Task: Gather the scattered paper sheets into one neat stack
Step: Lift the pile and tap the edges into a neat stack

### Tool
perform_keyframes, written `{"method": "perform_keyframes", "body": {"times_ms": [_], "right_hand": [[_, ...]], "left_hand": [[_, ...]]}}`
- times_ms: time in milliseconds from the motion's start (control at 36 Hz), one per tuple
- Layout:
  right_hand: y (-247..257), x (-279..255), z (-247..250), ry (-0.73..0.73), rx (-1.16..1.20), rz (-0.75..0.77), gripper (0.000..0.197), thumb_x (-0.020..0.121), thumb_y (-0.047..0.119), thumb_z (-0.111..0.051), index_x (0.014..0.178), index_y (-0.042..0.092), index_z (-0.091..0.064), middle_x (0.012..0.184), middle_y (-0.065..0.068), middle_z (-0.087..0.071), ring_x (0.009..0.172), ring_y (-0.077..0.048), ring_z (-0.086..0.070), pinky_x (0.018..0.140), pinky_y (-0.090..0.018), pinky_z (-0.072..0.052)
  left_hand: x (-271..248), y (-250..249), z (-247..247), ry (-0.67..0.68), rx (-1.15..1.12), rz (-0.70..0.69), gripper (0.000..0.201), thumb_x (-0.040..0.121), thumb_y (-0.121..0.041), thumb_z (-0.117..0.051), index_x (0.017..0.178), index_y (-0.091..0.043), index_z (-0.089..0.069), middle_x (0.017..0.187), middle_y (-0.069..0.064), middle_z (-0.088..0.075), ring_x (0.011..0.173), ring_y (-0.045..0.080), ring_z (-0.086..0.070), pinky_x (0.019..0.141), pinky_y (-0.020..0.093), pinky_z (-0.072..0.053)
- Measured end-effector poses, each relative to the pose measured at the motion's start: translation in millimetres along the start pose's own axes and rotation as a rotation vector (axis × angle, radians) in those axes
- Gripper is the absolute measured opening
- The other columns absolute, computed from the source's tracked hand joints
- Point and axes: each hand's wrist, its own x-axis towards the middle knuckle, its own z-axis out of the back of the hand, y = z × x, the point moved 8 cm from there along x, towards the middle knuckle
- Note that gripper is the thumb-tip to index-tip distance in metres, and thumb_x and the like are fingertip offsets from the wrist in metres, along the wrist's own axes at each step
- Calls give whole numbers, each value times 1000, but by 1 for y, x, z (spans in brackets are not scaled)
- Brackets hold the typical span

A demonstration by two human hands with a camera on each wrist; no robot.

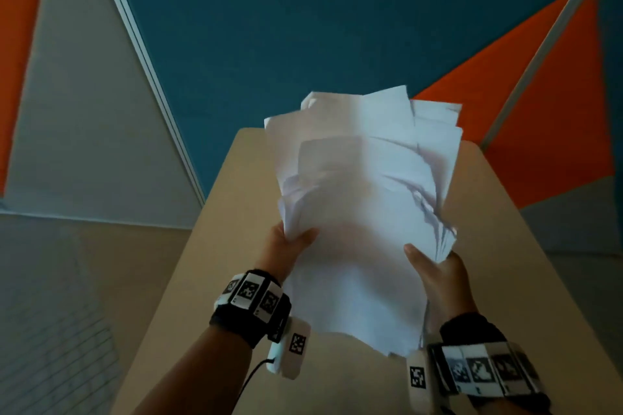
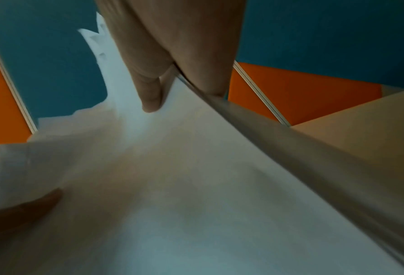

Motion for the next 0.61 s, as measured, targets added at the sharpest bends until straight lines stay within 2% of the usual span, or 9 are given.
{"method": "perform_keyframes", "body": {"times_ms": [83, 139, 222, 306, 361, 389, 444, 528, 611], "right_hand": [[17, -2, 7, -19, 17, 48, 31, 84, 14, -65, 111, -1, -62, 109, -15, -67, 108, -30, -62, 97, -39, -46], [45, -6, 16, -25, 28, 160, 37, 84, 17, -64, 117, 1, -58, 114, -11, -64, 113, -28, -59, 101, -40, -44], [82, -16, 27, -58, 29, 300, 46, 81, 29, -66, 119, 6, -55, 114, -6, -61, 111, -25, -57, 100, -43, -43], [93, -21, 32, -9, 65, 343, 33, 81, 20, -68, 113, 11, -62, 113, -5, -69, 112, -17, -61, 105, -46, -43], [84, -22, 26, 99, 141, 274, 20, 81, 5, -67, 91, 21, -72, 92, 9, -76, 97, -3, -67, 102, -42, -45], [76, -22, 22, 160, 172, 236, 34, 80, -2, -65, 85, 31, -73, 90, 10, -75, 92, -3, -67, 99, -39, -45], [56, -23, 14, 242, 144, 179, 53, 79, -7, -63, 92, 43, -69, 106, 7, -68, 97, -6, -65, 94, -34, -48], [20, -22, 14, 236, 179, 66, 50, 72, 0, -71, 116, 22, -60, 119, -9, -63, 105, -15, -64, 99, -43, -48], [14, -24, 17, 205, 240, 25, 61, 63, 16, -81, 120, 18, -56, 123, -14, -62, 112, -29, -61, 98, -47, -48]], "left_hand": [[-6, -19, -4, -22, -20, -48, 13, 71, -13, -72, 81, -19, -65, 78, 0, -67, 71, 19, -63, 91, 53, -52], [-13, -45, -6, -22, -39, -130, 16, 62, -23, -72, 77, -27, -66, 80, -3, -69, 73, 15, -66, 88, 45, -55], [-24, -83, -10, 42, -107, -285, 29, 80, -3, -67, 84, -32, -64, 70, -16, -74, 67, -4, -68, 72, 20, -59], [-38, -104, -11, 86, -134, -357, 33, 84, 7, -58, 102, -20, -58, 70, -19, -72, 68, -12, -66, 61, 6, -53], [-37, -92, -7, 102, -114, -312, 33, 77, -1, -69, 100, -24, -63, 78, -16, -74, 78, -4, -69, 73, 17, -57], [-34, -79, -4, 108, -100, -274, 34, 69, -11, -75, 97, -28, -66, 85, -11, -75, 85, 4, -70, 81, 28, -57], [-34, -53, -3, 118, -52, -185, 45, 58, -20, -78, 101, -27, -66, 103, 3, -72, 97, 17, -68, 93, 42, -52], [-32, -22, 0, 113, 45, -102, 49, 64, -15, -78, 108, -25, -59, 105, 4, -68, 92, 9, -69, 97, 49, -50], [-32, -17, 3, 70, 22, -79, 46, 58, -18, -80, 97, -31, -61, 97, 0, -68, 94, 20, -69, 85, 39, -59]]}}
